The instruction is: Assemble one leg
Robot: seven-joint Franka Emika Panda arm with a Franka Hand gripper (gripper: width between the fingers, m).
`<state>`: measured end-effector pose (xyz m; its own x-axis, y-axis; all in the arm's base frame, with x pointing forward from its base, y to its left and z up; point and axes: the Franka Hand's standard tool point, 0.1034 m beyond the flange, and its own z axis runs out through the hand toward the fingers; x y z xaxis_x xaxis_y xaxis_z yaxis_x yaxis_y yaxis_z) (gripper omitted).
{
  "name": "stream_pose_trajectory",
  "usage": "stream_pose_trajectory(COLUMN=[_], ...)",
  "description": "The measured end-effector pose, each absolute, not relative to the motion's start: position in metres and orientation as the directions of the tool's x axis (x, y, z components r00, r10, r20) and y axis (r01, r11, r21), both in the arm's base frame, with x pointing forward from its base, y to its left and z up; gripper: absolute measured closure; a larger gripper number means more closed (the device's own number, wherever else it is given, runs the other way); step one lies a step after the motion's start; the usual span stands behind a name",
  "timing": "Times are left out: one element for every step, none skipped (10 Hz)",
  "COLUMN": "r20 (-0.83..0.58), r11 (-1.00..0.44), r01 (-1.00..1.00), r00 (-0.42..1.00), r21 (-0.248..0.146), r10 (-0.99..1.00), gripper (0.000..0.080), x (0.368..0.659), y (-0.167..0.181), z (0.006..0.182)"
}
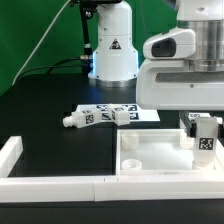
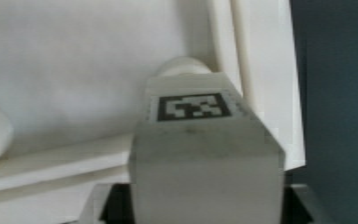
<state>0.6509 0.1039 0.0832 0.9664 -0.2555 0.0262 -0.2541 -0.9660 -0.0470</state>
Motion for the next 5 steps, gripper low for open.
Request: stream_pose_trajectory(r20=[0.043, 0.081, 0.083, 0.070, 0.051], r11=[-0.949, -0.912, -0.868, -0.772, -0.677], r01=[-0.312, -0.405, -0.490, -0.629, -0.729], r00=[0.948, 0.908, 0.865, 0.769, 0.676], r21=[-0.054, -0.071, -0.082, -0.091, -0.099], r10=[-0.314, -0.410, -0.496, -0.635, -0.735], gripper=[0.0514, 0.0514, 0.0514, 0.0514, 0.0514], x=[0.6525, 0.6537, 0.6519, 0.6512, 0.6505], y=[0.1031, 0.1019, 0.1025, 0.0995, 0.0964], z=[0.0826, 0.0825, 0.0825, 0.0821, 0.0817])
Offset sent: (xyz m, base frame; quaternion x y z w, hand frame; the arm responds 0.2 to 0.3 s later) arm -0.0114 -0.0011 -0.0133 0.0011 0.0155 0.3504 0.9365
